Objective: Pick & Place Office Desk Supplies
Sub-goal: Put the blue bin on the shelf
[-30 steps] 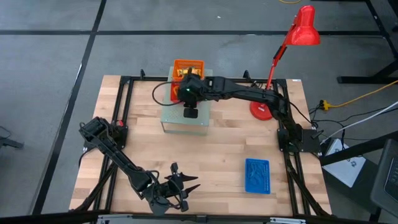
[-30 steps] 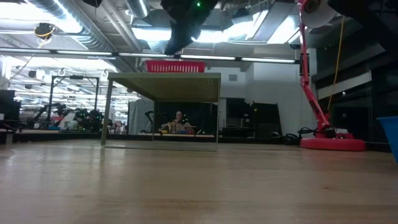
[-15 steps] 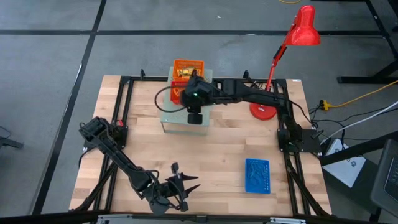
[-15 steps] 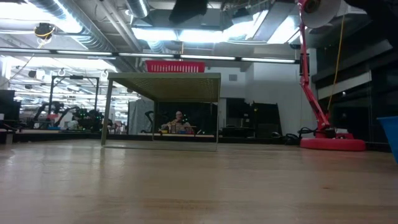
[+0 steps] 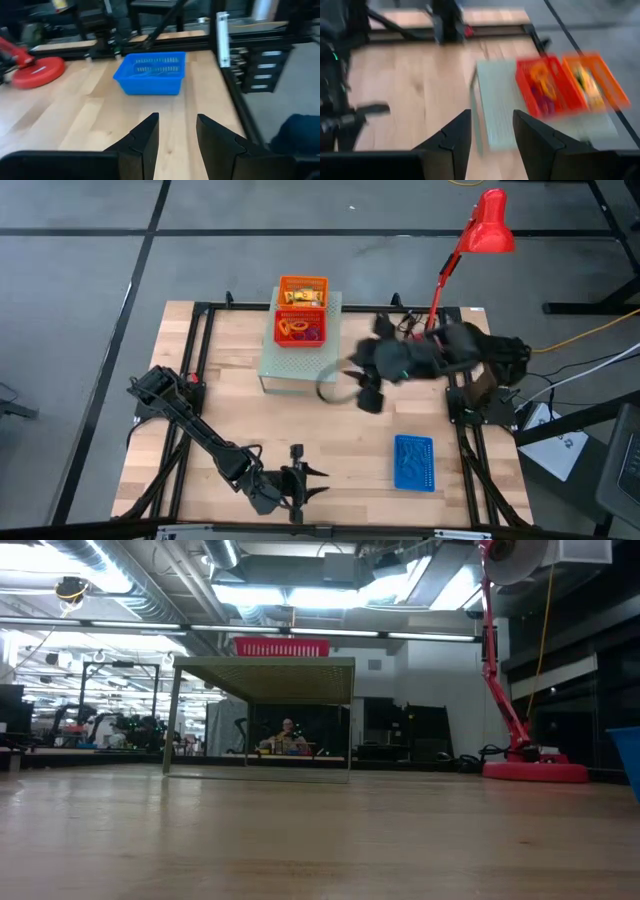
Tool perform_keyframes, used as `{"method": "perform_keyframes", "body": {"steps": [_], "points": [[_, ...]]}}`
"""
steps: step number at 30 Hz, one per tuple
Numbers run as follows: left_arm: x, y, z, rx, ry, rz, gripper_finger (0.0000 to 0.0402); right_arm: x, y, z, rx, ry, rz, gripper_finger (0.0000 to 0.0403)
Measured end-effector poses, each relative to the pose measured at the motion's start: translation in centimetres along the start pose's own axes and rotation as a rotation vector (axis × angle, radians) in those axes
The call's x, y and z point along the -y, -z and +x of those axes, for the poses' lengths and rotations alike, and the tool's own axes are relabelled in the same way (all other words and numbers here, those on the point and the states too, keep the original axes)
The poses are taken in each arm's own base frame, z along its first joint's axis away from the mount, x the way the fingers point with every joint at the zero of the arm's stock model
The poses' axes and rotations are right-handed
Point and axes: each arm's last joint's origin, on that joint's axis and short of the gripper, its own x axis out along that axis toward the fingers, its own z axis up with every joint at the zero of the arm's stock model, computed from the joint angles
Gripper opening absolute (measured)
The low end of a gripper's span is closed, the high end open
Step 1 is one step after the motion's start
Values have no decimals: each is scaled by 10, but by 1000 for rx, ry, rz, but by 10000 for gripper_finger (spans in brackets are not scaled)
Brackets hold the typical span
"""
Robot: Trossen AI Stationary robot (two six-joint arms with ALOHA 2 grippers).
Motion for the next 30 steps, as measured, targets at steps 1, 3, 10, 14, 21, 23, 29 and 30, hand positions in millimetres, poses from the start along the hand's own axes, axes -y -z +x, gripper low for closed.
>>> {"method": "perform_keyframes", "body": {"steps": [1,3,10,14,21,23,29,30], "points": [[1,-1,0,6,22,5,129,-5,6,-8,-26,27,13,146],[2,-3,0,18,57,19,129,-15,21,-18,-100,78,42,146],[6,-5,-1,27,153,42,129,-77,60,-35,-131,99,187,146],[10,-4,-3,17,220,45,129,-110,90,-35,-129,142,288,146],[19,-2,-11,3,310,64,129,-147,153,-17,-260,238,523,146],[22,-1,-14,1,339,71,129,-152,171,-11,-305,286,588,146],[32,2,-23,-1,386,94,129,-160,217,1,-470,429,734,146],[33,2,-25,0,391,103,129,-161,222,1,-479,448,758,146]]}}
